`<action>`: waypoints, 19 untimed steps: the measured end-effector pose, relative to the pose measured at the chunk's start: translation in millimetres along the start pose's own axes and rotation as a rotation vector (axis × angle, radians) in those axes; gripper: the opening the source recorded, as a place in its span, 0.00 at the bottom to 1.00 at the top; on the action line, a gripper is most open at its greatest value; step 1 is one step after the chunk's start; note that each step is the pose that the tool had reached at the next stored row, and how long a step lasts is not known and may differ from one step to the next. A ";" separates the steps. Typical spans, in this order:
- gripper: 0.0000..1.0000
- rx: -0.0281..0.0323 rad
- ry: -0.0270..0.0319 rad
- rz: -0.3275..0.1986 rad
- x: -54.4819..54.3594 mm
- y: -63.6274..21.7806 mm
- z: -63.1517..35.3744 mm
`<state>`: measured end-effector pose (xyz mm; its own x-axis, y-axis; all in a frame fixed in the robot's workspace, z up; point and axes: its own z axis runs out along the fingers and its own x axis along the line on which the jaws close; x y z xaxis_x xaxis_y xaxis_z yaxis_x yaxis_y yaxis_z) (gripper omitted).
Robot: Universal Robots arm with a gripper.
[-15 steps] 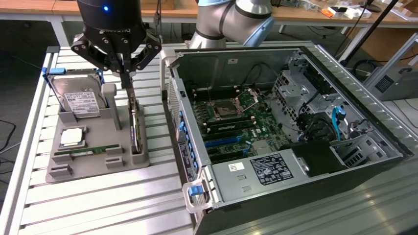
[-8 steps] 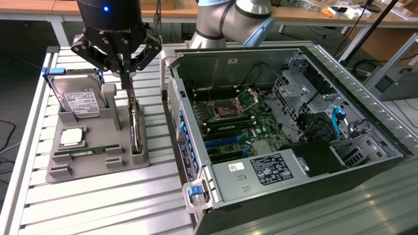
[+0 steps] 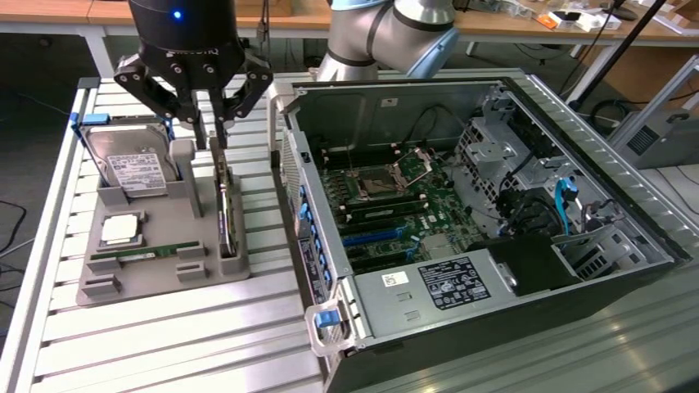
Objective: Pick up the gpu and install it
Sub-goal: 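Pick up the gpu and move the gpu toward the slot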
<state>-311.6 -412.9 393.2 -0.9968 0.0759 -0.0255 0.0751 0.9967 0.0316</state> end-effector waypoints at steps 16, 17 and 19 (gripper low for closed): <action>0.54 0.0001 0.0001 0.000 0.4 1.6 8.8; 0.54 0.0000 0.0000 0.000 0.5 1.8 10.0; 0.54 -0.0001 -0.0001 0.000 0.5 1.7 11.3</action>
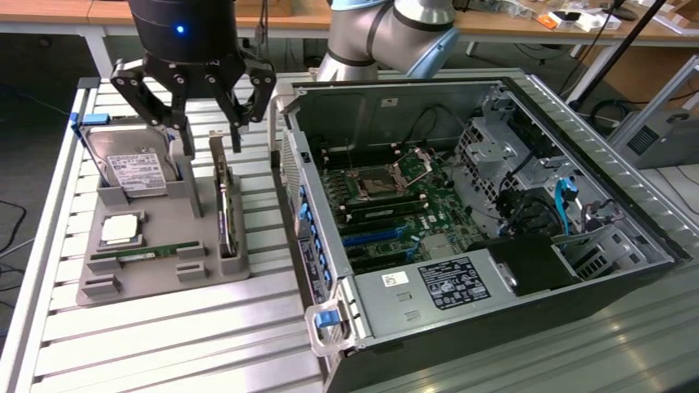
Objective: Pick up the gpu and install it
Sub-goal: 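Pick up the gpu and move the gpu toward the slot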
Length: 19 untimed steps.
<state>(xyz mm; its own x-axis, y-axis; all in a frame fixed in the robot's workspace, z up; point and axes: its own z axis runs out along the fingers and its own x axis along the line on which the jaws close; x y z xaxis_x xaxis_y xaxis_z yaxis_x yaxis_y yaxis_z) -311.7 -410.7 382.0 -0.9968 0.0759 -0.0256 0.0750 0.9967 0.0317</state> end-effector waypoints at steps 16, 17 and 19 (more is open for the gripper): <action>0.54 0.0002 0.0002 0.000 0.4 0.6 13.2; 0.54 0.0001 0.0001 0.000 0.5 0.7 14.0; 0.54 0.0001 0.0001 0.000 0.5 1.1 15.8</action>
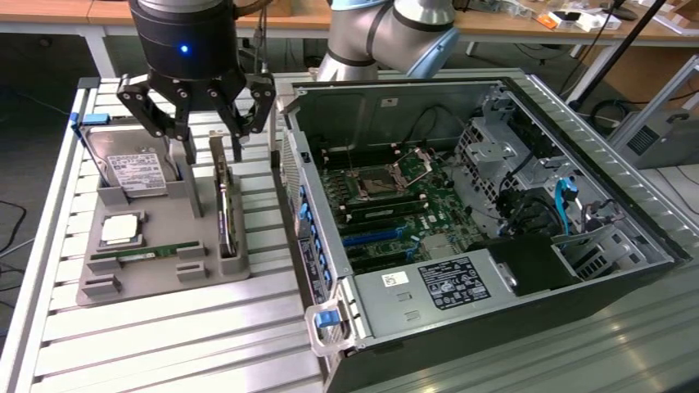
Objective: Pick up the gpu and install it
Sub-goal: 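Pick up the gpu and move the gpu toward the slot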
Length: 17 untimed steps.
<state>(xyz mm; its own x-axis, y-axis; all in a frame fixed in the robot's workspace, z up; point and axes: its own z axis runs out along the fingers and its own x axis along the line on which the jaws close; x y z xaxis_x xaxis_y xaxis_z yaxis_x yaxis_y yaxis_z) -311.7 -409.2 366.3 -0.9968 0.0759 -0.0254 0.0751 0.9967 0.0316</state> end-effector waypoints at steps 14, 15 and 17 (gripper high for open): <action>0.54 0.0000 0.0000 0.000 0.5 2.0 11.6; 0.54 0.0000 0.0000 0.000 0.5 2.2 12.8; 0.54 0.0001 0.0000 0.000 0.6 2.3 14.1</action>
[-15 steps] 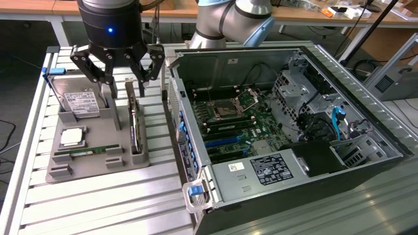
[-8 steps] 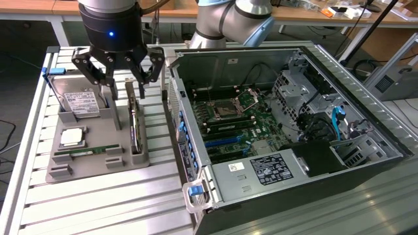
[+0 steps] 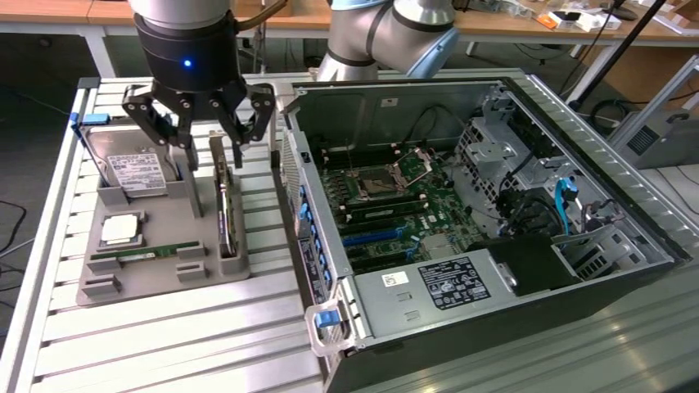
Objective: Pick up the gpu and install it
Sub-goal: 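Pick up the gpu and move the gpu toward the slot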
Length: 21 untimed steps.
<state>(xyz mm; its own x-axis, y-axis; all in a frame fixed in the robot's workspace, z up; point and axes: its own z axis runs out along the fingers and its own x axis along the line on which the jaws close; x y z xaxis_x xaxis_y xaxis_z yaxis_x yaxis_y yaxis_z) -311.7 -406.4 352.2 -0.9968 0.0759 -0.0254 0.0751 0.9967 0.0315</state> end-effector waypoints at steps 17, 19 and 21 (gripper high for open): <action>0.54 -0.0001 0.0000 0.000 0.7 2.7 17.2; 0.54 0.0000 0.0000 0.000 0.8 3.1 19.6; 0.54 0.0000 0.0000 0.000 0.8 3.1 21.5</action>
<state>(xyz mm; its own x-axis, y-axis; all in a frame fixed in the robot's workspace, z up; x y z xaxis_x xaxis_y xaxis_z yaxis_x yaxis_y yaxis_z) -311.7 -402.6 330.8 -0.9968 0.0759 -0.0254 0.0750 0.9967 0.0316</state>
